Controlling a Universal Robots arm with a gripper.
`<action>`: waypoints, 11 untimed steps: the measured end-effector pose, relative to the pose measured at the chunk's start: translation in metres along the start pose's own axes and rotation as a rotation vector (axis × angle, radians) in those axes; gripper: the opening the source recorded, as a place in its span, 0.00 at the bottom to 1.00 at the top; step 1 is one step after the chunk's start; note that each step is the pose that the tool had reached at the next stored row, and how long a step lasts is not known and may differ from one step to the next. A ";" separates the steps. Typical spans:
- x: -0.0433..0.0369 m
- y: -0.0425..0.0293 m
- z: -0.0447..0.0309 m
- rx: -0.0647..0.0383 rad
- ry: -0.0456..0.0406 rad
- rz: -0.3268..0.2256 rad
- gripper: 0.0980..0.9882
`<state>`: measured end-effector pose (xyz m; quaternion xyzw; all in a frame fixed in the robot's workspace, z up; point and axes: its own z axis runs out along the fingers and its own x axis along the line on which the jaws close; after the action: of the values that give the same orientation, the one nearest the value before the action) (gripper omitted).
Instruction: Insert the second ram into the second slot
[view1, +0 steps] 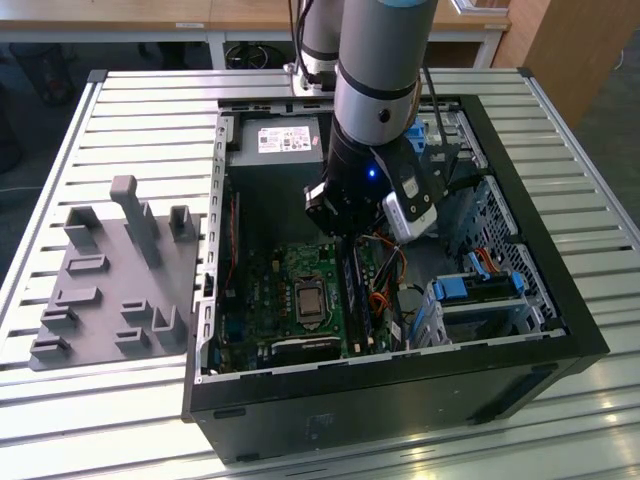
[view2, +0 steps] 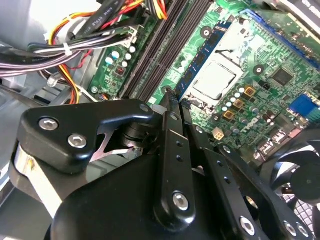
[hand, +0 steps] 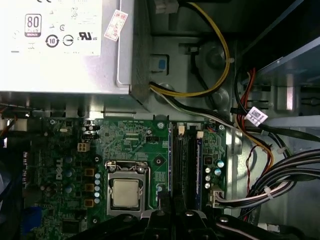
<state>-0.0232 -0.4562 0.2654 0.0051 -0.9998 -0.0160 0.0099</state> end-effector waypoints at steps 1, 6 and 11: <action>-0.0014 -0.0001 0.0005 0.000 0.0001 0.000 0.04; -0.0025 -0.0002 0.0048 0.003 0.0002 0.002 0.04; -0.0027 -0.0027 0.0118 0.003 -0.0001 0.009 0.04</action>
<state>-0.0207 -0.4585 0.2534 0.0008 -0.9998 -0.0145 0.0099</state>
